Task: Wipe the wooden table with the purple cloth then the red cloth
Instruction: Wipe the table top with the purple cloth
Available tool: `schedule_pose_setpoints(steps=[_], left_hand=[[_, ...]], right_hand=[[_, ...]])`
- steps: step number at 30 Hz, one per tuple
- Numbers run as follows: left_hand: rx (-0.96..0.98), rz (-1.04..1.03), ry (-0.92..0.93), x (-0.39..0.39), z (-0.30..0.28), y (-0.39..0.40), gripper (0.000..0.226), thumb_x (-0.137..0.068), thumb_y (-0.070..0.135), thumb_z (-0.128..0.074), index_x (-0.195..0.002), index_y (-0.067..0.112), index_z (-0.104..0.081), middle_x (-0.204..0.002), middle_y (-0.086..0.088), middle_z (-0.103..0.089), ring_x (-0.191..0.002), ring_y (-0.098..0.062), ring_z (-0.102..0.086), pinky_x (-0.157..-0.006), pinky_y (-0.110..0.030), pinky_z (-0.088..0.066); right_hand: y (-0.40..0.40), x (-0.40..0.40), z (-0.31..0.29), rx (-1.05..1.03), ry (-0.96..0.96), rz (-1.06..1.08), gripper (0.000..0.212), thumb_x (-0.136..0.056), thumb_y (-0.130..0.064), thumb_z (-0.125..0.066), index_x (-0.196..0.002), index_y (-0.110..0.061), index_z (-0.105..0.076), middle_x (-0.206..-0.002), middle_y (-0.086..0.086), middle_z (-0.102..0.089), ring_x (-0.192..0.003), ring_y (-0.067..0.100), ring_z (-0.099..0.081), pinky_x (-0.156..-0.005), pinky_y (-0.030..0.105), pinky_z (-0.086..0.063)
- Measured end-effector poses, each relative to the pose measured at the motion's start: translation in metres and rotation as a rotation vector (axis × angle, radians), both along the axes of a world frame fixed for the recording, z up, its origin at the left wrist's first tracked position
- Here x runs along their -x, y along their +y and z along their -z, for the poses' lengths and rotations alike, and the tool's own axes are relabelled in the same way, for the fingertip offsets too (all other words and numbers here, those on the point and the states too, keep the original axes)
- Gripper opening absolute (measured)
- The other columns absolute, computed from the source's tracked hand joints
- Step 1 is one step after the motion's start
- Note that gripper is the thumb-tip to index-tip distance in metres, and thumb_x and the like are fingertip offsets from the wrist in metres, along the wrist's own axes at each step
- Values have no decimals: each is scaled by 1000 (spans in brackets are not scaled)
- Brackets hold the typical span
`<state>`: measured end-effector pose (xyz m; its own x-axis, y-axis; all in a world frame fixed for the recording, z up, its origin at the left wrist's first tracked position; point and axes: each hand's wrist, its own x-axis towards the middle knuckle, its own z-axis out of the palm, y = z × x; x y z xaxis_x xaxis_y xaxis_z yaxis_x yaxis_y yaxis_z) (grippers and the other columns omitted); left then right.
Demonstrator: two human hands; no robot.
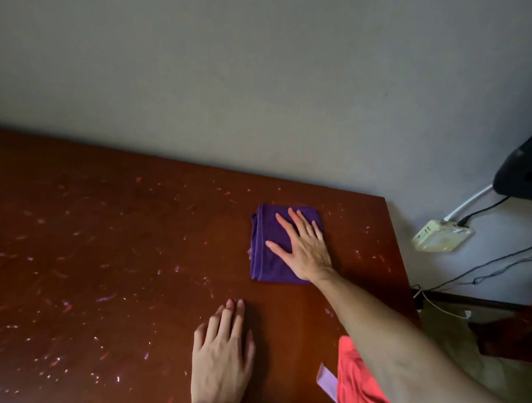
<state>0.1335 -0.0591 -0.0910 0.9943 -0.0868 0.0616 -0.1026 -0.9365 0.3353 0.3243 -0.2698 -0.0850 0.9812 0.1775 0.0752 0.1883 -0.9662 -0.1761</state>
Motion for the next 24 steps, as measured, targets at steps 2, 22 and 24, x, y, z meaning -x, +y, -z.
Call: schedule_pose_setpoints(steps=[2,22,24], left_hand=[[58,-64,10,2,1,-13,56,-83,47,-44,-132,28,-63,-131,-3,-65,-115,-24,-64,-87,-42,-46],[-126,108,-31,19,-10,-32,49,-100,50,-36,-147,37,-42,-147,-5,-47,-139,-24,-41,-109,-42,-32],[-138,171,-37,17,-12,-33,49,-100,49,-37,-146,35,-43,-149,-2,-46,-140,-21,-40,-108,-40,-33]], right_hand=[[-13,-36,-2,15,11,-28,93,-87,-90,-17,-163,-39,-31,-173,-2,-23,-161,17,-17,-130,47,-15],[-125,85,-6,152,46,-340,92,-90,-91,-18,-166,-41,-16,-176,4,-13,-162,23,-11,-127,56,-20],[-140,107,-3,144,13,-320,90,-91,-90,-20,-166,-40,-18,-175,4,-15,-162,23,-13,-127,57,-21]])
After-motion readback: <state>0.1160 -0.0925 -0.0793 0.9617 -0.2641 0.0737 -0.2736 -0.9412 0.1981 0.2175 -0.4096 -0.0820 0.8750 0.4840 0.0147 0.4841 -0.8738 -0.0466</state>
